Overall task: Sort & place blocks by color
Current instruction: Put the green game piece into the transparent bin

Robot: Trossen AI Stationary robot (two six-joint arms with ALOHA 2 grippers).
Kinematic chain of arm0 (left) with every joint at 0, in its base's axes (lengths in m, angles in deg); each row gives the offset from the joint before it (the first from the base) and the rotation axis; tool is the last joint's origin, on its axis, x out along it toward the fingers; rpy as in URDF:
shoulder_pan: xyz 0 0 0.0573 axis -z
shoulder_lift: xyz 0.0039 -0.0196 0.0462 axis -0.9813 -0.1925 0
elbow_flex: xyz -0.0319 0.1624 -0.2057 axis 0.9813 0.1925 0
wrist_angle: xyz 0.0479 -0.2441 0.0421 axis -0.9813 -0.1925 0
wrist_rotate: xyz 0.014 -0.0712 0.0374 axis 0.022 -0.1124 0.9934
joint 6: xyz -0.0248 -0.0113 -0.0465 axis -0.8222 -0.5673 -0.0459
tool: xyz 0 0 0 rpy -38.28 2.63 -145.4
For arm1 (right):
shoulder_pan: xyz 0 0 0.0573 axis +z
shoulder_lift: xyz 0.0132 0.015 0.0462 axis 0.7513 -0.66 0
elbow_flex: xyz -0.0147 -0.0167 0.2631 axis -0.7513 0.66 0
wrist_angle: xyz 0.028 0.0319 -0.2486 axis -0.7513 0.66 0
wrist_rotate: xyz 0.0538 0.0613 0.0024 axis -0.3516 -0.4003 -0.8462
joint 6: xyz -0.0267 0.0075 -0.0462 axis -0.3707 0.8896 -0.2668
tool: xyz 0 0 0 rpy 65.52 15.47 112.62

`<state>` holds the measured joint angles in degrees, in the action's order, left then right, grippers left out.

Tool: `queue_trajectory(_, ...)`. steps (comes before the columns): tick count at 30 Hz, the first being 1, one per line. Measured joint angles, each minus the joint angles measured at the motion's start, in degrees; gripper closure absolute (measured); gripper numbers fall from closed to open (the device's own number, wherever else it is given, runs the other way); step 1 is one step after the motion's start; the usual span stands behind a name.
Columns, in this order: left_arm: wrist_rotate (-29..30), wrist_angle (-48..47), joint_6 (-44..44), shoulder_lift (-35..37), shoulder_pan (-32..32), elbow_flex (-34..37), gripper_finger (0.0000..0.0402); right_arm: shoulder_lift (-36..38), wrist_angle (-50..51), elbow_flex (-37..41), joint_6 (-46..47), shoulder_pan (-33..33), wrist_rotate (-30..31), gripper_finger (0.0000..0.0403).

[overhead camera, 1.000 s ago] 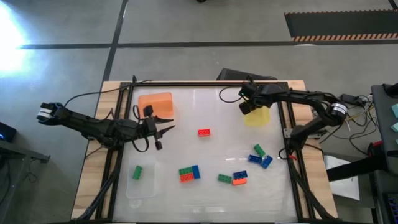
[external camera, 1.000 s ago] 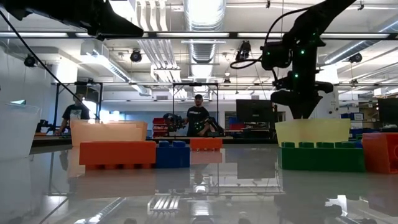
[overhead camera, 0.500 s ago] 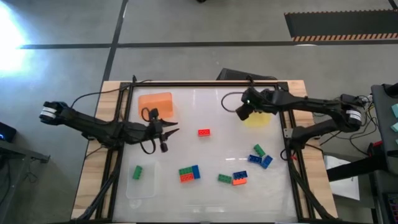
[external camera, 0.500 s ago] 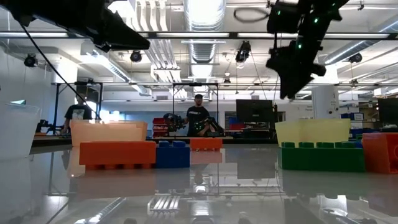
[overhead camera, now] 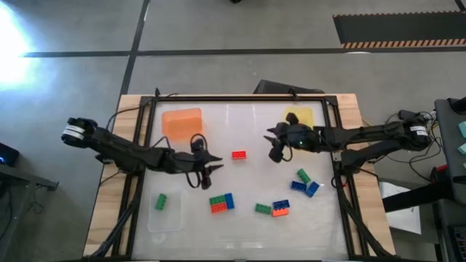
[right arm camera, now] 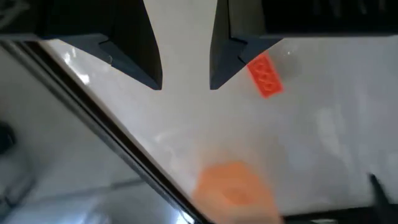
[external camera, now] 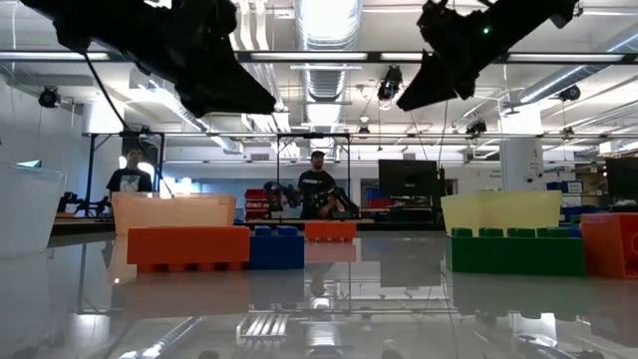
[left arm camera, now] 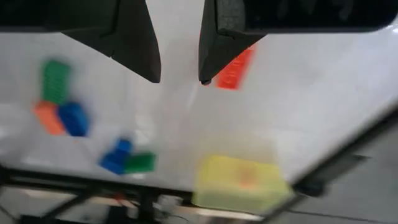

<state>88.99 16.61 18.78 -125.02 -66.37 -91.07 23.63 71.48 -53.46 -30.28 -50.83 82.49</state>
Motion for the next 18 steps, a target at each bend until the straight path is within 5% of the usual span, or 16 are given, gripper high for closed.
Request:
queue_trajectory(10,-4.6,-18.9,-8.5,-9.4,7.2,-11.2,0.0309,0.0,-1.9,0.6,-10.8,4.4,-2.0,0.0294)
queue_trajectory(18,-16.6,-28.5,-11.5,-18.2,8.9,-19.7,0.0334,0.0,-3.6,0.6,-16.2,4.4,-2.0,0.0313)
